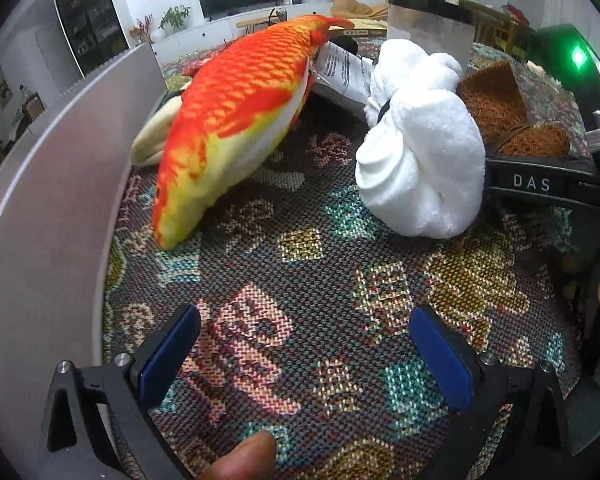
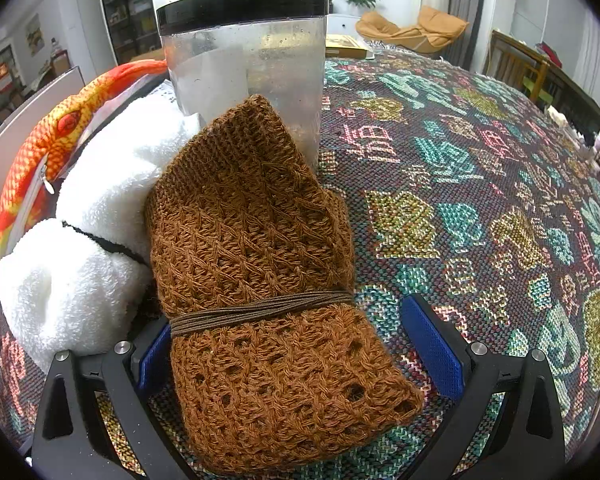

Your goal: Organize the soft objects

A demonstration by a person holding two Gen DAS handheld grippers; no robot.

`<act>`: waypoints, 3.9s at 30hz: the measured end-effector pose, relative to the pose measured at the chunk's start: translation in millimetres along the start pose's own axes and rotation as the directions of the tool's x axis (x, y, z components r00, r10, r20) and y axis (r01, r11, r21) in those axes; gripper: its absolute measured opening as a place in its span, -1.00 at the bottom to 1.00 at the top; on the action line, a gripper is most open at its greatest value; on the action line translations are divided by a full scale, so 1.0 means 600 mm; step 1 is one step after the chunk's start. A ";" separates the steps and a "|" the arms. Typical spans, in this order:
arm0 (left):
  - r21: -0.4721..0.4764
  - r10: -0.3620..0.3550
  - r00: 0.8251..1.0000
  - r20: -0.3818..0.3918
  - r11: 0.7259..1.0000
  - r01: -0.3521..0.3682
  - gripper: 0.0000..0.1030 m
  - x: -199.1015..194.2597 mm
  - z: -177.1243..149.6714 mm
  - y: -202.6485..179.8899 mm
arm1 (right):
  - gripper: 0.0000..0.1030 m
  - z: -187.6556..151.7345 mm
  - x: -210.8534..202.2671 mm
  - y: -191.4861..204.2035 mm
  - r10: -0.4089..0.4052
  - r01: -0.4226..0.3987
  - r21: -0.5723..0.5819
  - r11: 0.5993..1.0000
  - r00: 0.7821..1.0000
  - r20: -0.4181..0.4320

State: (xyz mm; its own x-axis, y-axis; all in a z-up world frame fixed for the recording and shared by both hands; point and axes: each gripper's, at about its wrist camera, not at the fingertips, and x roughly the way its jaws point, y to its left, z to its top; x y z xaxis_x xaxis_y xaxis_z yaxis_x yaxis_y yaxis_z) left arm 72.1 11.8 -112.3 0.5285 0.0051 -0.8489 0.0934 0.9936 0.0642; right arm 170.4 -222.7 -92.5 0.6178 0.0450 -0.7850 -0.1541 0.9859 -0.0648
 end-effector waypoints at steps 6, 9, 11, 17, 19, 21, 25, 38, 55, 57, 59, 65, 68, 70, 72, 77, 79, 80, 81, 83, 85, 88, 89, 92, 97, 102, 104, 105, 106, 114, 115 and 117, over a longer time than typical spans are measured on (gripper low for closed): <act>-0.044 -0.052 0.999 -0.007 0.998 0.052 1.00 0.009 -0.003 0.019 | 0.98 0.004 0.000 -0.001 0.007 -0.007 0.002 1.000 1.000 -0.002; -0.036 -0.056 0.998 0.000 0.998 0.056 1.00 0.007 -0.008 0.023 | 0.98 0.002 -0.005 -0.004 0.021 -0.021 0.007 1.000 1.000 0.001; -0.023 -0.061 0.998 0.013 0.998 0.061 1.00 0.006 -0.013 0.024 | 0.98 -0.004 -0.013 -0.007 0.034 -0.034 0.012 0.999 0.999 -0.003; 0.041 -0.112 0.994 0.002 0.993 0.112 1.00 -0.006 -0.035 0.032 | 0.95 -0.005 -0.045 -0.038 0.140 -0.137 0.039 0.990 0.987 -0.084; 0.037 -0.124 0.992 -0.029 0.991 0.125 1.00 -0.010 -0.025 0.041 | 0.94 0.002 -0.061 -0.041 0.142 -0.140 0.025 0.990 0.986 -0.092; 0.007 -0.159 0.987 -0.023 0.987 0.159 0.97 -0.024 -0.007 0.058 | 0.94 0.009 -0.071 -0.035 0.133 -0.136 -0.027 0.990 0.987 -0.091; -0.027 -0.204 0.974 0.101 0.978 0.208 0.97 -0.080 0.062 0.100 | 0.92 0.023 -0.072 0.006 0.076 -0.091 -0.193 0.977 0.994 -0.082; 0.067 -0.199 0.978 -0.069 0.977 0.204 -0.23 0.041 0.206 0.108 | 0.35 0.006 -0.162 -0.085 0.200 -0.199 0.049 0.979 0.979 -0.027; -0.120 -0.376 0.890 0.259 0.901 0.416 -0.36 -0.257 0.134 0.335 | 0.36 0.053 -0.294 0.079 0.499 -0.500 0.039 0.865 0.866 0.036; -0.147 -0.290 0.914 0.284 0.928 0.341 -0.36 -0.285 0.108 0.378 | 0.36 0.066 -0.298 0.134 0.571 -0.572 0.032 0.820 0.820 0.021; -0.179 -0.207 0.934 0.293 0.947 0.266 -0.36 -0.306 0.082 0.413 | 0.36 0.082 -0.303 0.201 0.640 -0.640 0.012 0.768 0.768 0.001; -0.295 0.015 0.968 0.251 0.953 0.062 0.37 -0.316 0.017 0.498 | 0.59 0.111 -0.303 0.410 0.762 -0.766 -0.067 0.639 0.643 -0.076; -0.346 0.097 0.958 0.268 0.938 0.002 0.94 -0.311 0.000 0.518 | 0.69 0.111 -0.297 0.458 0.760 -0.767 -0.079 0.637 0.642 -0.100; -0.373 0.110 0.953 0.284 0.928 0.004 0.94 -0.310 -0.005 0.525 | 0.69 0.106 -0.298 0.456 0.754 -0.758 -0.083 0.646 0.652 -0.085; -0.393 0.104 0.952 0.288 0.919 0.019 0.94 -0.302 -0.005 0.521 | 0.69 0.105 -0.294 0.428 0.725 -0.726 -0.088 0.682 0.687 -0.046; -0.347 -0.027 0.942 0.334 0.926 0.149 0.94 -0.298 0.010 0.464 | 0.69 0.070 -0.262 0.276 0.446 -0.448 0.011 0.894 0.891 0.083; -0.267 -0.118 0.932 0.342 0.939 0.216 0.95 -0.288 0.023 0.402 | 0.69 0.048 -0.235 0.204 0.272 -0.281 0.080 0.956 0.956 0.111; -0.216 -0.166 0.927 0.337 0.945 0.248 0.95 -0.284 0.030 0.364 | 0.69 0.034 -0.212 0.152 0.159 -0.172 0.130 0.976 0.982 0.105; -0.155 -0.220 0.920 0.325 0.947 0.282 0.95 -0.276 0.035 0.317 | 0.69 0.026 -0.201 0.121 0.109 -0.124 0.161 0.979 0.989 0.100; -0.055 -0.320 0.904 0.283 0.936 0.348 0.95 -0.252 0.040 0.228 | 0.69 0.002 -0.163 0.048 -0.002 -0.013 0.220 0.976 0.997 0.071; -0.001 -0.378 0.899 0.222 0.922 0.388 0.95 -0.218 0.047 0.153 | 0.69 -0.006 -0.146 0.004 -0.043 0.031 0.254 0.967 0.998 0.042; 0.028 -0.395 0.906 0.151 0.918 0.395 0.95 -0.152 0.050 0.067 | 0.69 -0.003 -0.121 -0.048 -0.043 0.039 0.300 0.953 0.999 0.006; 0.033 -0.386 0.913 0.134 0.922 0.385 0.95 -0.129 0.052 0.048 | 0.69 0.003 -0.108 -0.057 -0.038 0.036 0.301 0.953 0.999 0.000; 0.046 -0.308 0.945 0.106 0.951 0.305 0.94 -0.061 0.059 0.012 | 0.69 0.013 -0.061 -0.076 -0.040 0.045 0.278 0.959 0.999 -0.023; 0.040 -0.213 0.967 0.141 0.977 0.209 0.95 0.015 0.079 0.025 | 0.71 0.008 -0.011 -0.084 -0.136 0.132 0.216 0.967 0.991 0.005; -0.042 -0.265 0.956 0.122 0.961 0.272 0.95 0.056 0.087 0.054 | 0.78 0.006 -0.008 -0.072 -0.156 0.154 0.173 0.973 0.988 -0.001; -0.052 -0.272 0.954 0.130 0.958 0.280 0.95 0.063 0.089 0.059 | 0.81 0.000 -0.011 -0.075 -0.152 0.147 0.217 0.965 0.988 0.006; -0.053 -0.280 0.950 0.137 0.956 0.290 0.95 0.066 0.085 0.065 | 0.82 0.000 -0.012 -0.074 -0.155 0.149 0.214 0.965 0.988 0.008; -0.058 -0.290 0.947 0.141 0.952 0.300 0.95 0.067 0.084 0.069 | 0.82 0.001 -0.010 -0.073 -0.160 0.155 0.210 0.965 0.987 0.005; -0.032 -0.267 0.955 0.126 0.961 0.273 1.00 0.062 0.077 0.064 | 0.82 0.001 -0.012 -0.071 -0.159 0.154 0.211 0.965 0.987 0.006; -0.032 -0.267 0.955 0.126 0.961 0.273 1.00 0.062 0.077 0.063 | 0.82 0.001 -0.012 -0.072 -0.159 0.154 0.211 0.965 0.987 0.006; -0.032 -0.268 0.955 0.126 0.961 0.274 1.00 0.059 0.075 0.062 | 0.82 0.001 -0.012 -0.071 -0.159 0.155 0.211 0.965 0.987 0.005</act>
State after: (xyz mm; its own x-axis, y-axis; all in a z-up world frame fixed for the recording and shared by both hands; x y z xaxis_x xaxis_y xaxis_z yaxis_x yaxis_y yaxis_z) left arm 132.2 44.0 -116.0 0.5861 -0.2755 -0.7620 0.2074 0.9601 -0.1876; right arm 172.9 -264.9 -83.9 0.6385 -0.1117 -0.7615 0.1092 0.9925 -0.0540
